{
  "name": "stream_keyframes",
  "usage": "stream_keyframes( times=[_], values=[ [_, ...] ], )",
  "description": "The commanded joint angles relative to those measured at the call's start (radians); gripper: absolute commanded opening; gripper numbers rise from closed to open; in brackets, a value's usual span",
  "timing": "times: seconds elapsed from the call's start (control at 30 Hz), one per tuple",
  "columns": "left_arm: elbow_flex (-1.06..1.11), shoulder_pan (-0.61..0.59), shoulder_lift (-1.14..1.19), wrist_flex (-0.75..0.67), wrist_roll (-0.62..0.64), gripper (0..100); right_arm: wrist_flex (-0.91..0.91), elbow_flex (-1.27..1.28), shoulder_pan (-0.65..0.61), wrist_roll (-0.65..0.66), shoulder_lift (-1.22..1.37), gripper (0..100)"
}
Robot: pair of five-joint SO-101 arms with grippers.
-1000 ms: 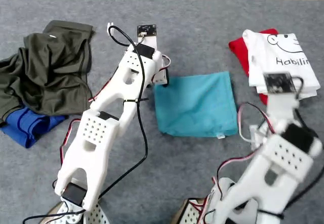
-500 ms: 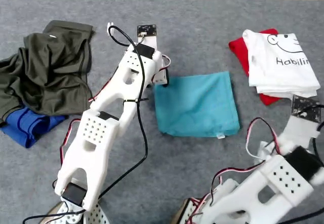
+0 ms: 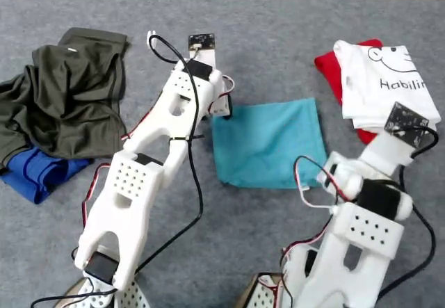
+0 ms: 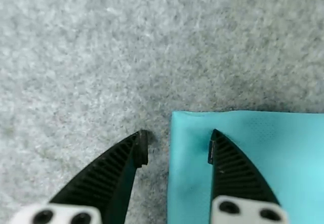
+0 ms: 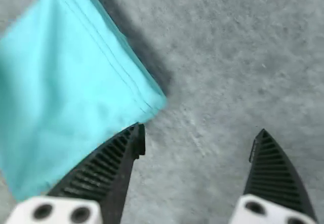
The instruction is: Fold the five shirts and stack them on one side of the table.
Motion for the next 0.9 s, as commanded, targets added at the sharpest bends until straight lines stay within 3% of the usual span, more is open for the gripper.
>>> stream_keyframes(
  times=[0.0, 0.2, 0.87],
  values=[
    [-0.021, 0.005, 0.004, 0.003, 0.003, 20, -0.049, -0.008, -0.019, -0.077, 0.061, 33.7],
    [-0.023, 0.005, 0.004, 0.003, 0.003, 20, -0.078, -0.061, -0.010, -0.155, 0.216, 33.6],
    [-0.023, 0.005, 0.004, 0.000, 0.002, 20, -0.238, -0.008, -0.012, -0.310, 0.228, 33.6]
  ],
)
